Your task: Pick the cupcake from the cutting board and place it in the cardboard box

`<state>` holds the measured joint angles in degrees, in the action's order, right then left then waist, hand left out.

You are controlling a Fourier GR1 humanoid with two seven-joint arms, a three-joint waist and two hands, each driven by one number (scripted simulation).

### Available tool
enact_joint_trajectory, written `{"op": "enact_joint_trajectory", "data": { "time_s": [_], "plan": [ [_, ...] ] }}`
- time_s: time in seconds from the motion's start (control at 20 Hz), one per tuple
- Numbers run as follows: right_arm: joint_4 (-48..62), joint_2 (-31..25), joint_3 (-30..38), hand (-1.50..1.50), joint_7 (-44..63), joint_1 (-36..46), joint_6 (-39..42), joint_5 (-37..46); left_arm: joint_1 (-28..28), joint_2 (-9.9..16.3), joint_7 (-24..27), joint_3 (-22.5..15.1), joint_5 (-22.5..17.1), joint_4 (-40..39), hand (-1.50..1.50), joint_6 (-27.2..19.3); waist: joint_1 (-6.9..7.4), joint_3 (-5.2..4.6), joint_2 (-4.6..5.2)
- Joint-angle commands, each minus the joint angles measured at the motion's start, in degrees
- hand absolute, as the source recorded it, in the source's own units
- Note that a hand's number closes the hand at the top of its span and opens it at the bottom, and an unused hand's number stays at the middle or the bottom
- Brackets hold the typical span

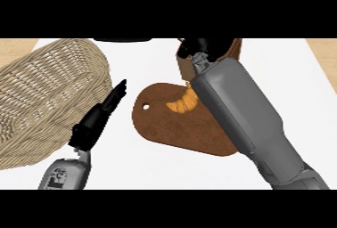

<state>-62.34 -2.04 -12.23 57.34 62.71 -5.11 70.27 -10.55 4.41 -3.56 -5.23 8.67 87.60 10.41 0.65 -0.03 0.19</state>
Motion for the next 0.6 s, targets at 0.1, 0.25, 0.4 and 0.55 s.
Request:
{"op": "enact_joint_trajectory", "data": {
  "time_s": [0.1, 0.25, 0.4, 0.55],
  "plan": [
    [12.9, -0.1, 5.1, 1.5, -3.6, 3.1, -5.3, 0.5, -0.3, -0.9, -0.4, -0.7, 0.6, 0.7, 0.0, -0.2, 0.29, 0.01, 0.02],
    [17.1, -1.3, 7.0, 1.5, -6.3, 2.3, -7.5, -0.1, 0.0, -0.6, 1.5, 0.2, 0.6, -1.8, 0.0, -0.1, 0.24, 0.01, 0.11],
    [25.6, 0.0, 8.9, 1.5, -7.5, 1.8, -14.2, 0.0, -1.1, -1.0, -2.9, -0.9, 1.1, 1.9, 0.0, -0.4, 1.18, 0.03, 0.37],
    [24.3, 0.4, 14.6, -1.5, -7.0, 1.6, -17.5, -5.5, -2.5, -0.3, -3.4, 0.8, -0.9, 0.9, 0.0, 0.9, 0.93, 0.05, 0.37]
  ]
}}
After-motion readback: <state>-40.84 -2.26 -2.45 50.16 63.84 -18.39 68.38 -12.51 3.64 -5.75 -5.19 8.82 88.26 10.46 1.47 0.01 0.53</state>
